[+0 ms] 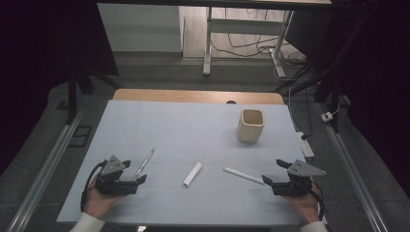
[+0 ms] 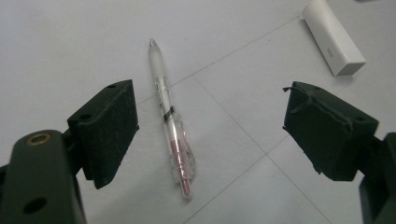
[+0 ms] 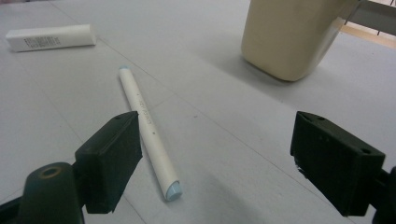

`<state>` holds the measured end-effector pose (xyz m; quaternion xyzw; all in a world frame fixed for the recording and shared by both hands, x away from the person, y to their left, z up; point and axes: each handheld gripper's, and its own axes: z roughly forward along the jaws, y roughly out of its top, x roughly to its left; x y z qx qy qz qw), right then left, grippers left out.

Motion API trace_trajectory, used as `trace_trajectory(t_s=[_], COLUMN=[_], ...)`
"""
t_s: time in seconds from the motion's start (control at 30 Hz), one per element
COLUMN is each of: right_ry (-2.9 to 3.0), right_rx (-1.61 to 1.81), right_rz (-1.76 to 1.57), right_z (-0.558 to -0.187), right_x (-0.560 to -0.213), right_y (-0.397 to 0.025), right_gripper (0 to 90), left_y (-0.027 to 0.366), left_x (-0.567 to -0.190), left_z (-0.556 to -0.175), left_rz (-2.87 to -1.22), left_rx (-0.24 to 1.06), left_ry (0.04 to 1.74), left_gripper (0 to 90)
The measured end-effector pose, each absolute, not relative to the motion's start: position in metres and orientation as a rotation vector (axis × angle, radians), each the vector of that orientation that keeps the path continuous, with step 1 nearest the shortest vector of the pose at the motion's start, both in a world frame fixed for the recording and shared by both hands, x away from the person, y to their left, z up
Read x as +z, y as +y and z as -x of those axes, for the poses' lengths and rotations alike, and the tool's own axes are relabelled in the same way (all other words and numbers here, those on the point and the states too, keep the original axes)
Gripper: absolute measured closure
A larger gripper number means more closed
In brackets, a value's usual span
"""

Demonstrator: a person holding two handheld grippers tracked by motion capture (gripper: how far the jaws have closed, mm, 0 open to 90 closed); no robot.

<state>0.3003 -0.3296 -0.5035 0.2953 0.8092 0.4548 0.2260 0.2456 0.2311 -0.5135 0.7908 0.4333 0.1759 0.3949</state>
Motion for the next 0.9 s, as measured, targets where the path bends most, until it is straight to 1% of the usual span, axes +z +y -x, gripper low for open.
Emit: trace_trajectory(t_s=[0.53,0.9], right_ry=[2.243,2.257], right_rx=[1.281,1.257], right_rz=[-0.816,-0.844], right_z=[-0.3017,-0.2986], right_x=[-0.5068,-0.5063], right_y=[-0.3273,-0.3282], right_gripper=[18.4,20.5], left_y=[0.2332,0.2294], left_x=[-0.5155,-0.5171], left_z=[-0.2426,-0.2492], left_rz=[-2.007,-2.009], left_rx=[0.45,0.448], left_ry=[1.107,1.102], left_gripper=[17.6,17.8])
